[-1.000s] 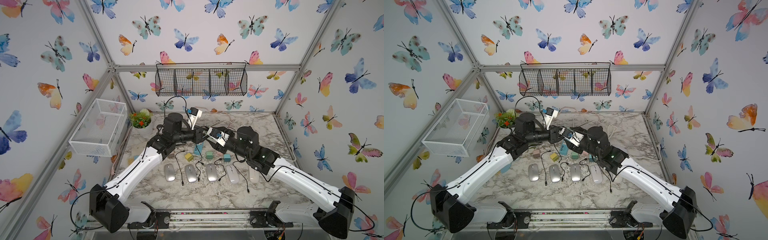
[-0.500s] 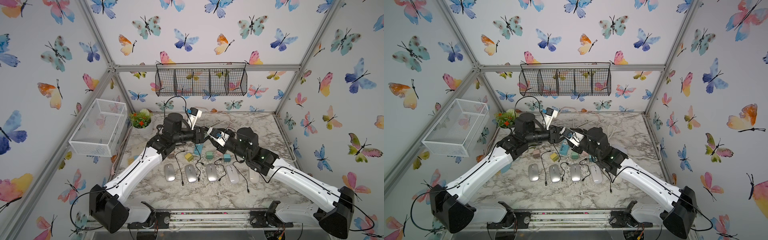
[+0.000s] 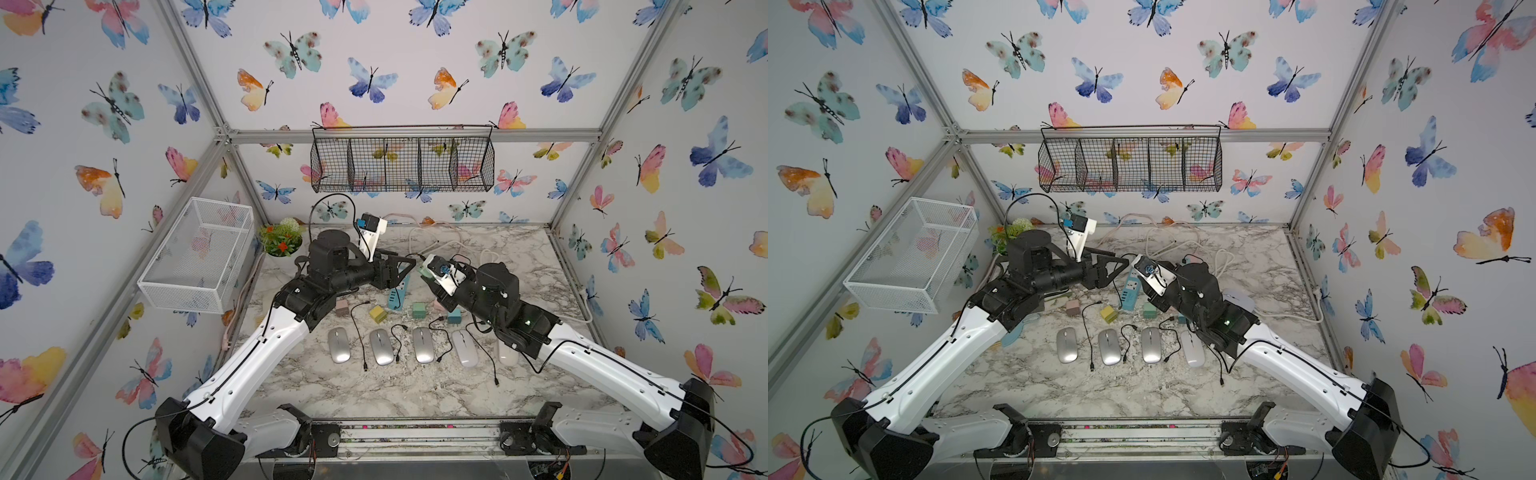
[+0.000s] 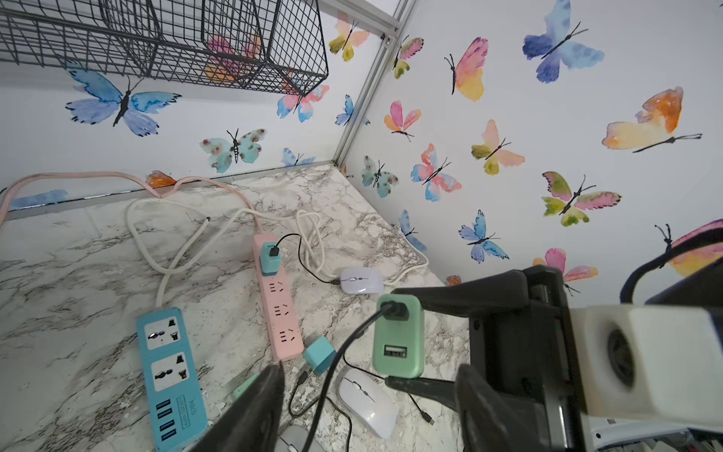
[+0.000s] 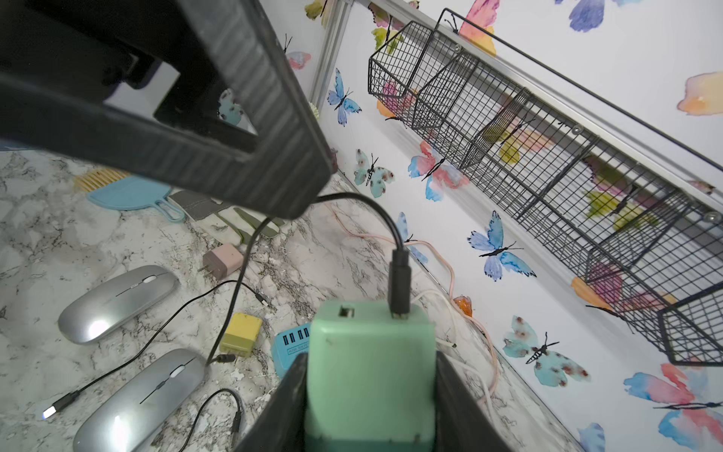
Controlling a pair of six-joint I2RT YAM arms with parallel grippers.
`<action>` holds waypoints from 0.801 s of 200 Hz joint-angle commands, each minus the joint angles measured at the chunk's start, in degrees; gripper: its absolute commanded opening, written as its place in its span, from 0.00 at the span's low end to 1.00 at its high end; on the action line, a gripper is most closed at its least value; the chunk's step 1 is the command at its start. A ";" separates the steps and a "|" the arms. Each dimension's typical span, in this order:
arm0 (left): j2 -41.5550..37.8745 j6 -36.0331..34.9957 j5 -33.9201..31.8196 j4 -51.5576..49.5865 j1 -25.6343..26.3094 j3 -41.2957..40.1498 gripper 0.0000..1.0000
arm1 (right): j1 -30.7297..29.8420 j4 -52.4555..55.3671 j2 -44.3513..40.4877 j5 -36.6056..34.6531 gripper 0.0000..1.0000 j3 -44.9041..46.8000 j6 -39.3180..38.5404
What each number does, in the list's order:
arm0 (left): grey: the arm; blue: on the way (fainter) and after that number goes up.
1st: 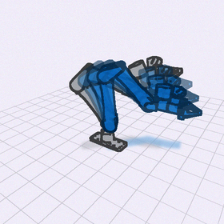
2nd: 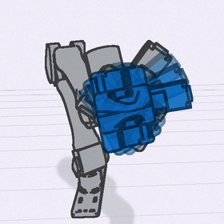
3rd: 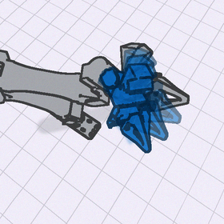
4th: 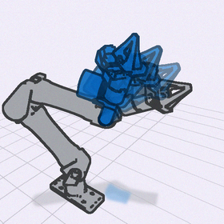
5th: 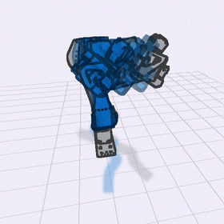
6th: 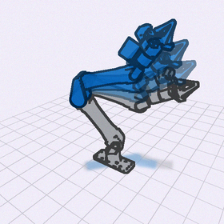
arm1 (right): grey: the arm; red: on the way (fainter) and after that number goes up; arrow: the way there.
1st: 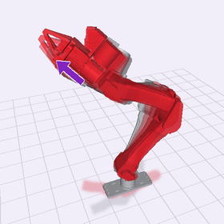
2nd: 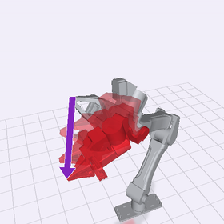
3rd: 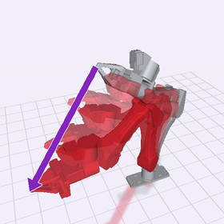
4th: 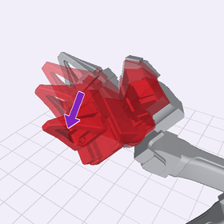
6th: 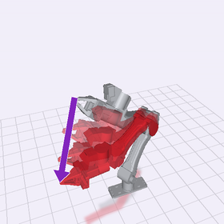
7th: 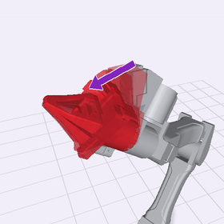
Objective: Unplug the wireless mouse
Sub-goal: Remove the power cord from the plug.
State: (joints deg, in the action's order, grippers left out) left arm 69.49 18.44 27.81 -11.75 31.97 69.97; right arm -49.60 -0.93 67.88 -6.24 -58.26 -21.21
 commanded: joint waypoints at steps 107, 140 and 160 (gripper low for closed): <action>0.39 -10.26 5.74 -5.04 -0.24 2.66 0.09 | -0.32 1.33 -3.88 3.07 0.01 0.68 -0.49; -0.57 -10.57 1.98 -5.84 -0.45 2.71 0.00 | -0.32 4.59 -3.64 -1.44 0.01 1.25 -0.50; -2.15 -7.49 -1.11 -6.41 -5.05 2.72 0.00 | -0.32 7.80 -2.99 -6.30 0.01 2.35 -1.23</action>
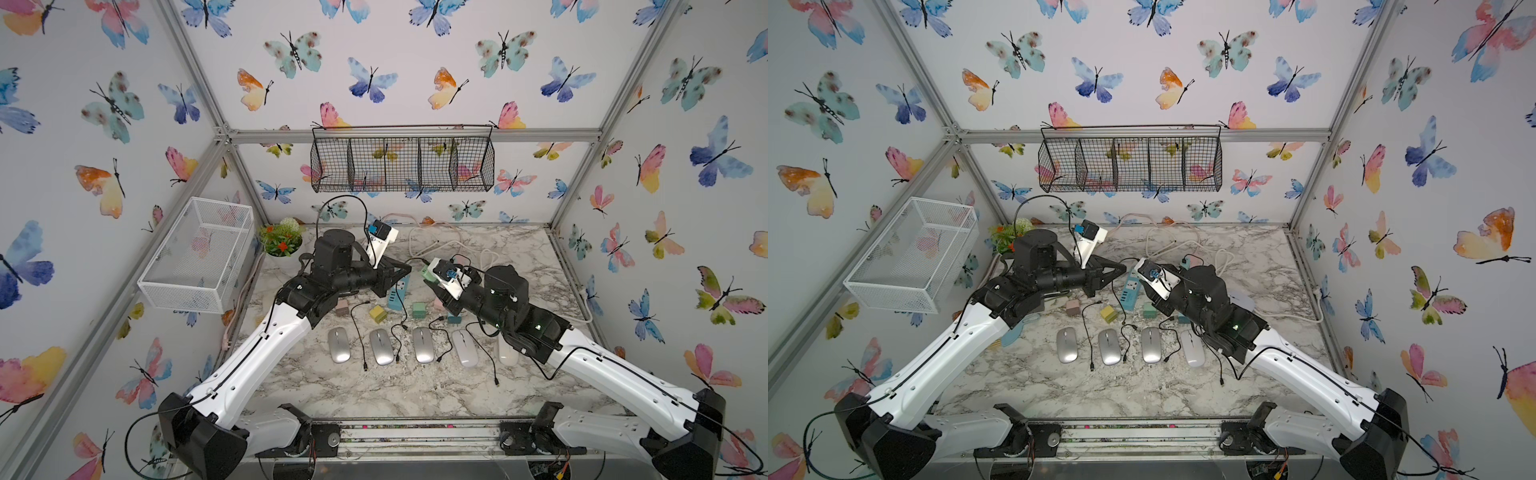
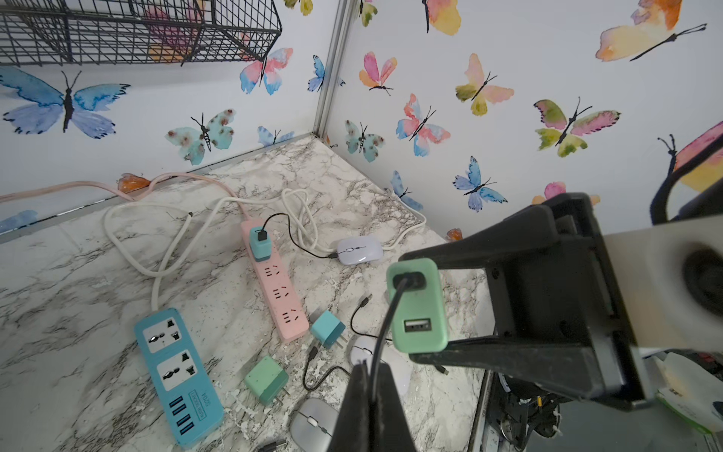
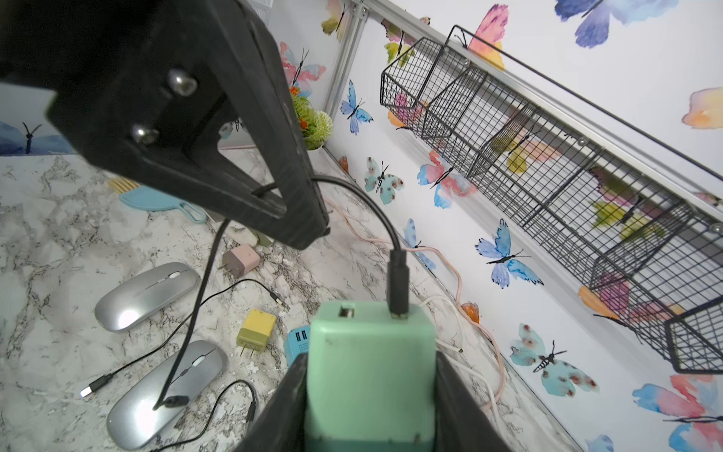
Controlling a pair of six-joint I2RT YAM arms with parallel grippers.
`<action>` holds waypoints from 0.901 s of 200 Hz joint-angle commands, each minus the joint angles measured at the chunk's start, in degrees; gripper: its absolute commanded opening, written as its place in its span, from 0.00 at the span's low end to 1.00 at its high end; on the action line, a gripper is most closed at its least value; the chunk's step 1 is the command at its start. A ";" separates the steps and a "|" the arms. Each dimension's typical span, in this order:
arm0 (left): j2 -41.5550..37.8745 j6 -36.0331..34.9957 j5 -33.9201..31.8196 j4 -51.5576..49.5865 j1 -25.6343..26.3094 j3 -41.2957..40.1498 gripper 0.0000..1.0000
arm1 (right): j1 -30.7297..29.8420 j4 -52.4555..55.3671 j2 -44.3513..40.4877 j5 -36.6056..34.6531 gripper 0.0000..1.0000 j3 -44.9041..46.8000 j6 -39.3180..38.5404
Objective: Unplug the wireless mouse
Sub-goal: Remove the power cord from the plug, then place the plug at the center of the board.
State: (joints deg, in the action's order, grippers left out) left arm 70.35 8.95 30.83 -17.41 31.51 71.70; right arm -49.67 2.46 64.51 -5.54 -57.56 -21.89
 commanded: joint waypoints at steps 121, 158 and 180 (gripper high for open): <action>-7.37 7.10 2.44 5.58 -12.90 -4.87 0.00 | 6.85 9.38 2.60 -16.88 0.02 8.23 32.06; -6.63 7.64 3.43 6.13 -12.45 -6.60 0.00 | 23.67 18.36 1.96 -12.52 0.02 13.32 54.54; -6.37 8.50 3.71 6.84 -12.06 -7.75 0.00 | 30.69 20.36 0.42 -12.40 0.02 16.70 60.39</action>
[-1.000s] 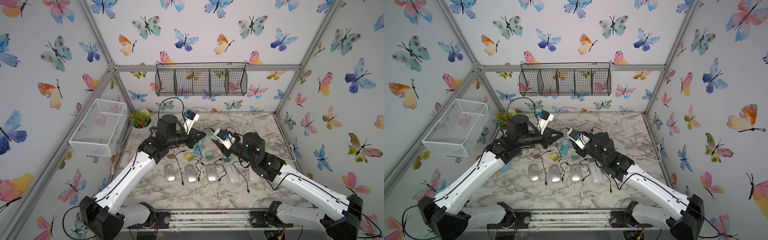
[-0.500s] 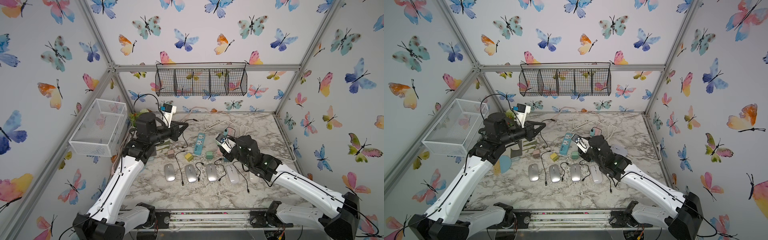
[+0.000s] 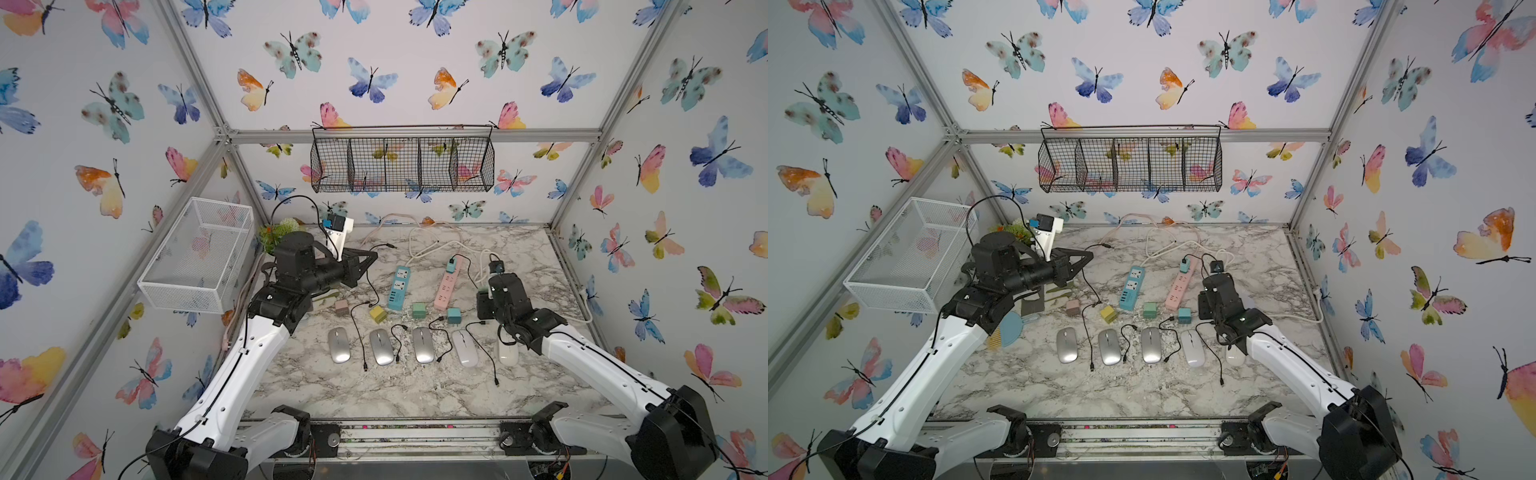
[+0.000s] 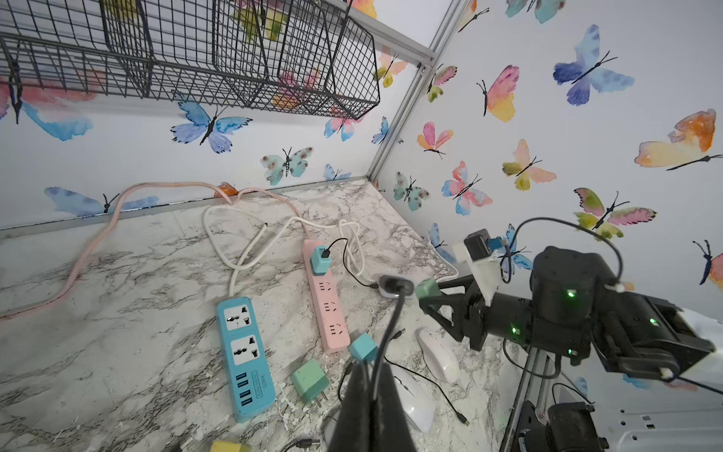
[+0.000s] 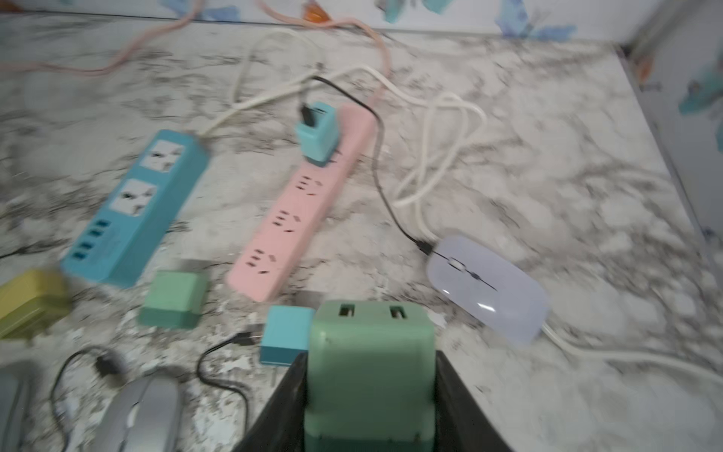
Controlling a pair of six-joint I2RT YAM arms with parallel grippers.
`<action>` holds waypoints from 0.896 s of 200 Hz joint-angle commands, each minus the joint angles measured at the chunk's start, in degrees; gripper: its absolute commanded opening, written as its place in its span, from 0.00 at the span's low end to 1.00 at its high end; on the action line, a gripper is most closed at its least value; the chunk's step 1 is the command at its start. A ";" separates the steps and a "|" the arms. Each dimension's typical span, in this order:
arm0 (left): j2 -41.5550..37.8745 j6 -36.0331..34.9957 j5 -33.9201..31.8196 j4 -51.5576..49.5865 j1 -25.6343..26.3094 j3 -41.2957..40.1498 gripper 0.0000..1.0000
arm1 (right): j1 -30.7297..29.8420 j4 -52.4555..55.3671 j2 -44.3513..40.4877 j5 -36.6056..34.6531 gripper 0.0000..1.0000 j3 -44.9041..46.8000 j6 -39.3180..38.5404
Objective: Unplug the wireless mouse
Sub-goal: Place the plug at the center of the board.
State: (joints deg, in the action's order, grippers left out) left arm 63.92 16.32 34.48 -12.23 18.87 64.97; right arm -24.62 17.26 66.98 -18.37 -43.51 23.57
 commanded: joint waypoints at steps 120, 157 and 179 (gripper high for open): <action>2.83 1.96 -4.72 2.38 8.66 -1.99 0.00 | 12.35 3.54 10.07 0.59 0.02 3.13 19.21; 4.00 2.20 -5.43 2.74 11.14 -1.95 0.00 | 12.39 0.85 14.64 4.25 0.11 2.29 17.68; 4.03 2.32 -5.13 3.07 11.62 -2.04 0.00 | 12.35 -0.79 16.82 5.36 0.28 1.87 15.81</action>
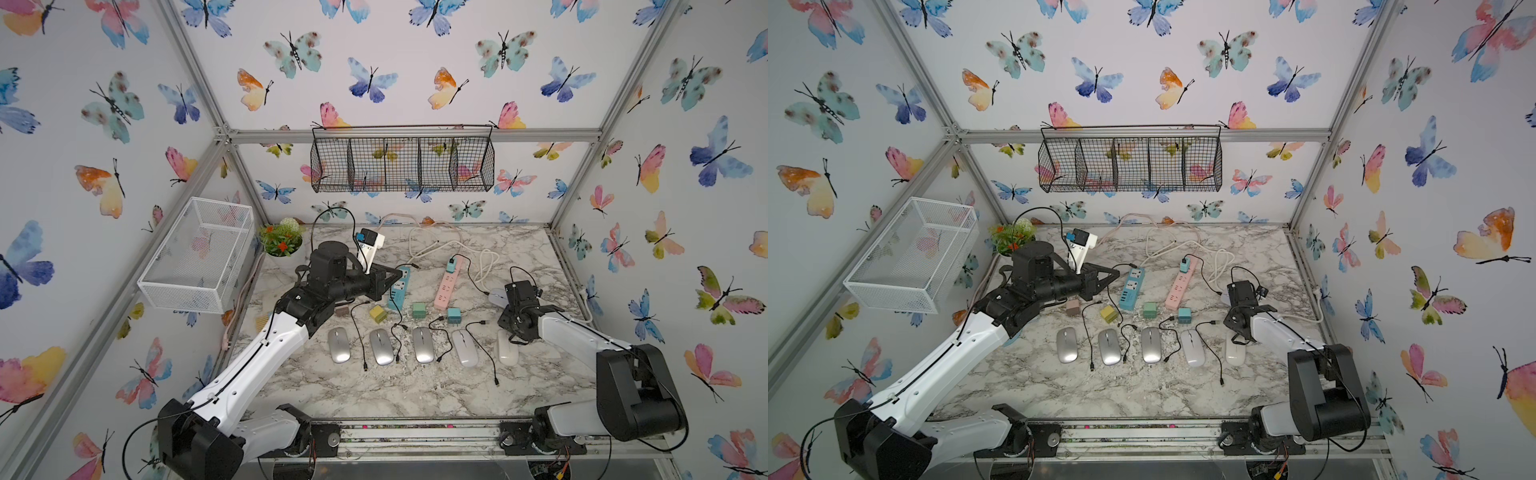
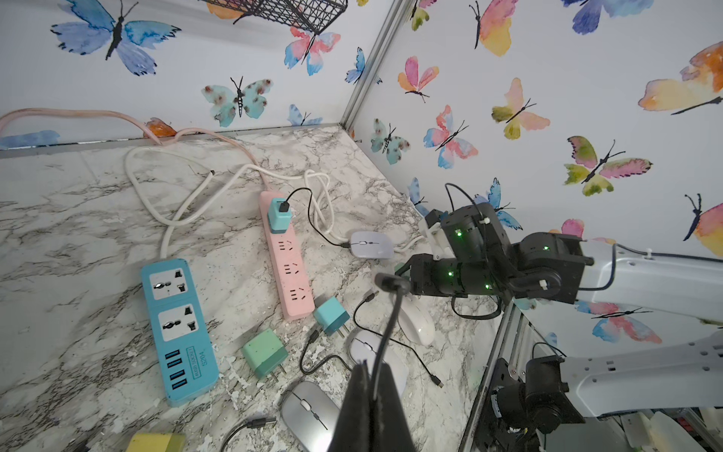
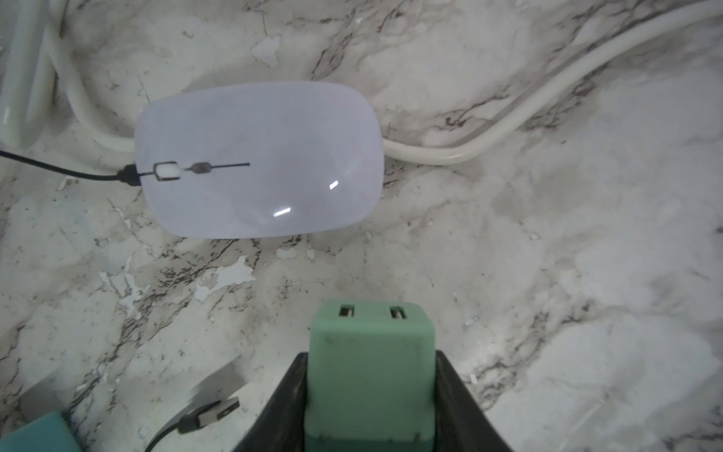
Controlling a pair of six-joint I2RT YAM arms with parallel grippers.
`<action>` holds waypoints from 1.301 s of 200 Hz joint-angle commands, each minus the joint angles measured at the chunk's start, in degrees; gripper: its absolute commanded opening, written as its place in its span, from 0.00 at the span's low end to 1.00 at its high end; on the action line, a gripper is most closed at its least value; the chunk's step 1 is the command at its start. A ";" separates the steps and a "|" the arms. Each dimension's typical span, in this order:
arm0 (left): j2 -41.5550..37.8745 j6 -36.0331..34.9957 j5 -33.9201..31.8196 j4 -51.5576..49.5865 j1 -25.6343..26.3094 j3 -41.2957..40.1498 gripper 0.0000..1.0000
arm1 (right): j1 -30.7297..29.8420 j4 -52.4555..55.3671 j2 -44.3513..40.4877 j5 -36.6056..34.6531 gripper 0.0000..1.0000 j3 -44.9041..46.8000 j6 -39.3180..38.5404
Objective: Unplug the wireless mouse
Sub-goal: Place the plug at the center of the board, then place the power cord at the center of the board.
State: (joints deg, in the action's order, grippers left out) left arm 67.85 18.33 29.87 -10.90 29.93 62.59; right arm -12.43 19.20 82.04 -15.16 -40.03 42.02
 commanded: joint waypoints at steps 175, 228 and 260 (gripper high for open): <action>6.94 16.31 4.68 17.45 2.08 0.30 0.00 | -26.22 -29.81 -27.05 18.19 0.98 3.57 -26.40; 7.90 16.57 5.31 17.42 2.95 1.04 0.00 | -29.43 -38.24 -19.58 26.72 0.92 -1.31 -27.30; 8.17 16.28 5.23 17.04 3.60 1.35 0.00 | -32.09 -39.92 -14.74 28.50 0.81 -4.94 -30.05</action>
State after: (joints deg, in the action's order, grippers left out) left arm 75.57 34.48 33.89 4.99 32.91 62.67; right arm -42.68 -17.21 65.04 10.52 -42.30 14.85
